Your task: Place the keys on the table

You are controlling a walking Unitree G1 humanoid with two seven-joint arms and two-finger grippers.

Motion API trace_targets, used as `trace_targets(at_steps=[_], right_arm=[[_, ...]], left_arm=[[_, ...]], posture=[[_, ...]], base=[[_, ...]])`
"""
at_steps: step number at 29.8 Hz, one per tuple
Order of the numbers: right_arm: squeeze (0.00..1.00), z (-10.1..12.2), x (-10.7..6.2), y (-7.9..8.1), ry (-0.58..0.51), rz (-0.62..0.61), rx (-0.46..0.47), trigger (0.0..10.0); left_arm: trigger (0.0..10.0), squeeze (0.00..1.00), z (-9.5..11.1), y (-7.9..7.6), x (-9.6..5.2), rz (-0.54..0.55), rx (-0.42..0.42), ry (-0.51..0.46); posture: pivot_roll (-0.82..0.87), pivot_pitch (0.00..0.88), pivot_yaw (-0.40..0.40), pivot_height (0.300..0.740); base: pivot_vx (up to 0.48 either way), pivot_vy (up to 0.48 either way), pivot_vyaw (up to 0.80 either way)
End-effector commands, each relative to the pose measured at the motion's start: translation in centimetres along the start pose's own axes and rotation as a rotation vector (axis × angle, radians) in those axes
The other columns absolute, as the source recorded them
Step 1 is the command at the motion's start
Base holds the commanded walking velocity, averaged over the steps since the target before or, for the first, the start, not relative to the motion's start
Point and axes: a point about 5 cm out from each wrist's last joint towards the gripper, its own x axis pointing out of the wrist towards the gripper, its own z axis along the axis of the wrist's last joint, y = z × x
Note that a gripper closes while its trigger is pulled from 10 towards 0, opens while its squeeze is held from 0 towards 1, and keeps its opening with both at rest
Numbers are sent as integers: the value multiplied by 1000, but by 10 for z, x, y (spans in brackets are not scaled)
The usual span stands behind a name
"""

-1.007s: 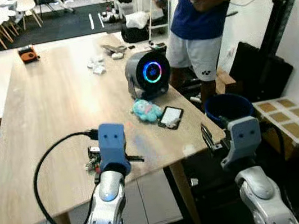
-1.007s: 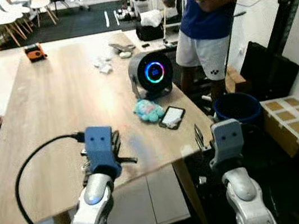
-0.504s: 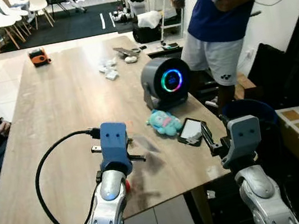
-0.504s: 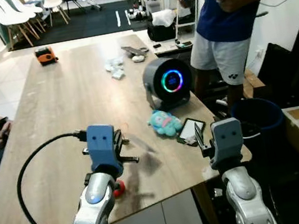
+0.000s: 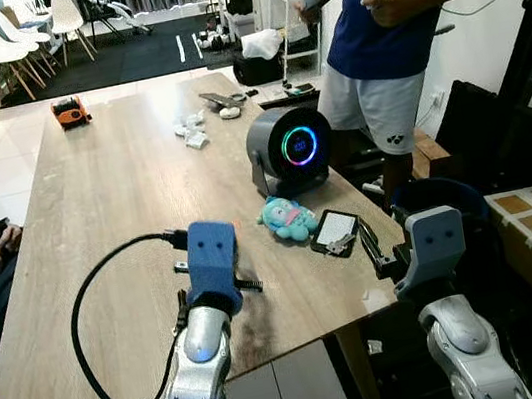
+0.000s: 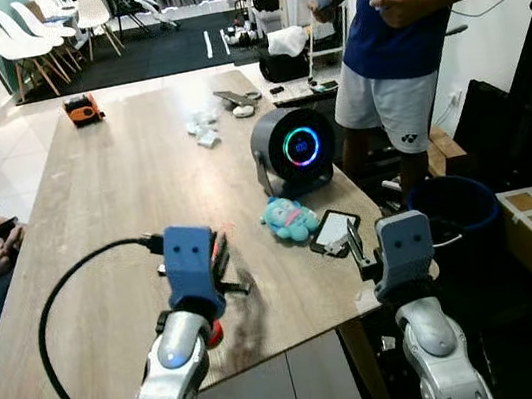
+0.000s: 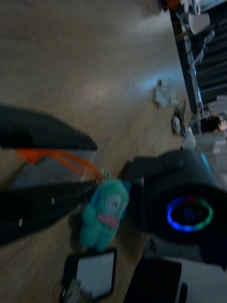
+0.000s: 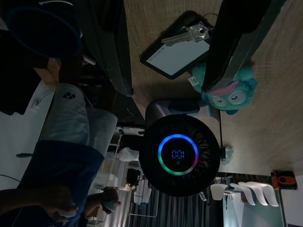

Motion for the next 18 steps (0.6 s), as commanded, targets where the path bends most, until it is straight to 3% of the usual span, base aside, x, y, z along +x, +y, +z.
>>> trace_targets(at_steps=[1, 3, 4, 5, 15, 18], right_arm=[[0, -3, -4, 1, 11, 5, -1, 10000], [0, -3, -4, 1, 11, 5, -1, 10000], [0, -3, -4, 1, 11, 4, 0, 10000], [0, -4, -4, 1, 12, 3, 0, 10000], [0, -4, -5, 2, 15, 1, 3, 10000], [0, -5, -5, 2, 18, 4, 5, 10000]], left_arm=[[10000, 1000, 4, 2, -3, -16, 23, -35], [10000, 1000, 6, 2, -4, -23, 18, -47], [10000, 922, 8, 1, -5, -29, 10, -56], [10000, 0, 9, 1, -5, -33, 9, -65], [10000, 0, 9, 11, -5, 40, 18, -59], [10000, 0, 4, 26, -4, 115, 2, -27]], posture=[[-25, 147, 45, 740], [-25, 147, 45, 740], [-23, 150, 47, 740], [-22, 152, 47, 740], [-19, 156, 49, 740], [-14, 159, 47, 740]], base=[[0, 0, 0], [0, 0, 0], [0, 0, 0], [0, 0, 0], [0, 0, 0], [0, 0, 0]])
